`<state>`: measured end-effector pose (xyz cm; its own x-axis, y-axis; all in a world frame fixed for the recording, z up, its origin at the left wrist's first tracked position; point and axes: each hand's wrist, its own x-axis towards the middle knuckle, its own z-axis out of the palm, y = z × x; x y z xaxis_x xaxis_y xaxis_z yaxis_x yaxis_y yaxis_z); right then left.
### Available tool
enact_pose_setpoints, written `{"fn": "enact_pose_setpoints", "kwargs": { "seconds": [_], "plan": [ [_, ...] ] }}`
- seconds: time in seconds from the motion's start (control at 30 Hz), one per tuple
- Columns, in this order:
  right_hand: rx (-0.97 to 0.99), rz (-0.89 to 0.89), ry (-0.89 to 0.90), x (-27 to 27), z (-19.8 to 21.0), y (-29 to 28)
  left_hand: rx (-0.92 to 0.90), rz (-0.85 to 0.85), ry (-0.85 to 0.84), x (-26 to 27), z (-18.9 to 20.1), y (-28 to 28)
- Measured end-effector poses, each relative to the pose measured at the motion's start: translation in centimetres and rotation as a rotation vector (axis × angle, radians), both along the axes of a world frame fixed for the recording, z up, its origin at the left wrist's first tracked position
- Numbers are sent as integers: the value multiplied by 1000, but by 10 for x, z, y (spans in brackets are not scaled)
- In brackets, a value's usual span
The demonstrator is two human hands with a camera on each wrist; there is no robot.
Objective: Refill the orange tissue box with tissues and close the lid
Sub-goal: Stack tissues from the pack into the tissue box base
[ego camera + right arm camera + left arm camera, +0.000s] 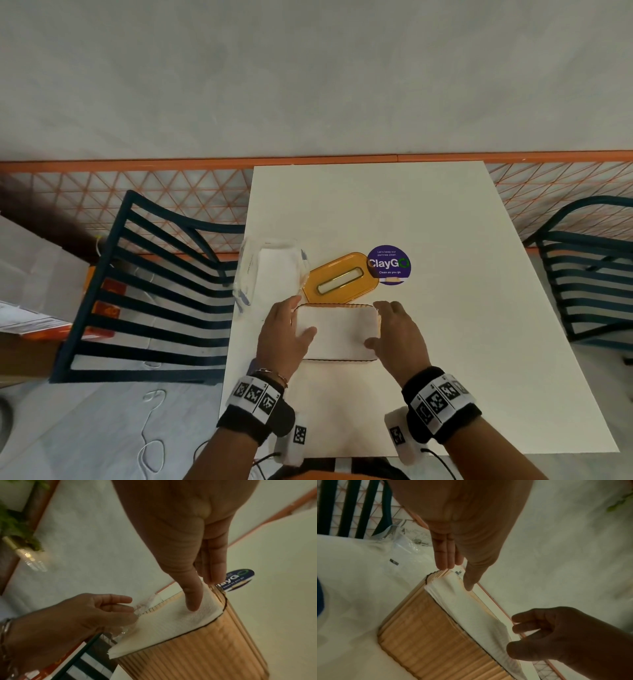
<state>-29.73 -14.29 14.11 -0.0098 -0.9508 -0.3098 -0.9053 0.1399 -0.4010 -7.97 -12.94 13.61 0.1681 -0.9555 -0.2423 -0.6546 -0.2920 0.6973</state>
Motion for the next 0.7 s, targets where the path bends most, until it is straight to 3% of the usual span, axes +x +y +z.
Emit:
{"fn": "enact_pose_setpoints", "kwargs": {
  "seconds": [0.17,0.27,0.7],
  "plan": [
    [-24,341,69,-3,-3,3,42,-367,-144,4,-4,5],
    [-5,446,75,2,-4,0,94,-477,-233,4,-8,2],
    [4,453,165,6,-6,-3,147,-590,-328,4,-8,-16]
  ]
}}
